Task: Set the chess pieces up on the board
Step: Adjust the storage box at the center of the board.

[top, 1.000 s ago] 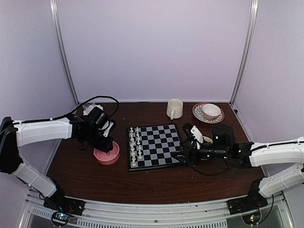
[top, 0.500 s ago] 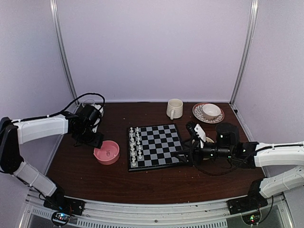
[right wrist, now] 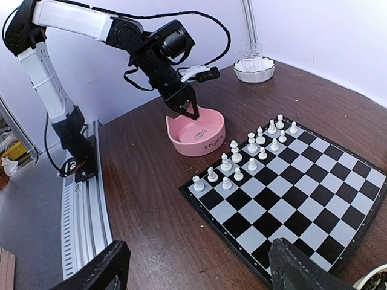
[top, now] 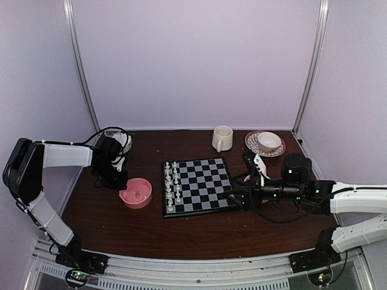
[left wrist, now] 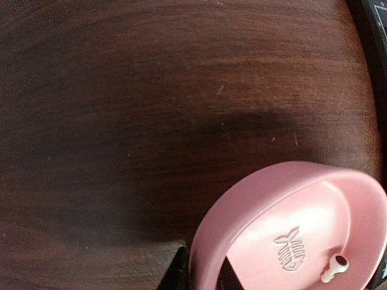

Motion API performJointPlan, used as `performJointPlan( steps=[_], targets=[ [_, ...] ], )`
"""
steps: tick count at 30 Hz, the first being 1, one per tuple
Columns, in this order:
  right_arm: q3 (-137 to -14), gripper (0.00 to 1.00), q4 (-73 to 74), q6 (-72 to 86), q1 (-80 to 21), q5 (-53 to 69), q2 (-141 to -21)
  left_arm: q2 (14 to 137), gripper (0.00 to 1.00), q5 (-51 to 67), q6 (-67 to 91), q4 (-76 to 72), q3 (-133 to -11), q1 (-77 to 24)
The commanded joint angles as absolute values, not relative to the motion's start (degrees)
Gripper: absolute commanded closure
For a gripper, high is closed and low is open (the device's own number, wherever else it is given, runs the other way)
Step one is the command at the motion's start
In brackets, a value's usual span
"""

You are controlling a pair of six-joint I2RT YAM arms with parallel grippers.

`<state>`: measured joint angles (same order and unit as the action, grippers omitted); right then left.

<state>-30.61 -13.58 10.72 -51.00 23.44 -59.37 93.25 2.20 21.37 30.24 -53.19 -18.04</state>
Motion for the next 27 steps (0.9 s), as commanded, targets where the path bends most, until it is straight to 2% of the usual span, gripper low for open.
performJointPlan(
  steps=[1,2,7,12,18,27],
  targets=[
    [-31.2,0.17,-15.2,11.3,-50.8,24.7,-60.7,90.6,0.98,4.9,21.6,27.2,-51.2,-17.7],
    [-31.2,0.18,-15.3,11.2,-50.8,24.7,-61.1,90.0,1.00,5.0,21.7,27.2,-50.8,-17.7],
    [-31.4,0.17,-15.4,10.9,-50.8,24.7,-62.5,88.8,1.00,8.5,22.9,25.6,-49.2,-17.6],
    [-31.9,0.17,-15.4,10.7,-50.8,24.8,-63.7,91.0,1.00,16.7,24.5,22.5,-47.6,-17.0],
    [-32.0,0.17,-15.5,10.7,-50.8,24.9,-64.4,91.2,0.99,12.0,22.8,26.3,-48.4,-17.0],
    [-32.0,0.17,-15.5,10.6,-50.8,24.8,-64.4,90.1,0.73,4.8,21.6,30.4,-50.2,-17.6]
  ],
)
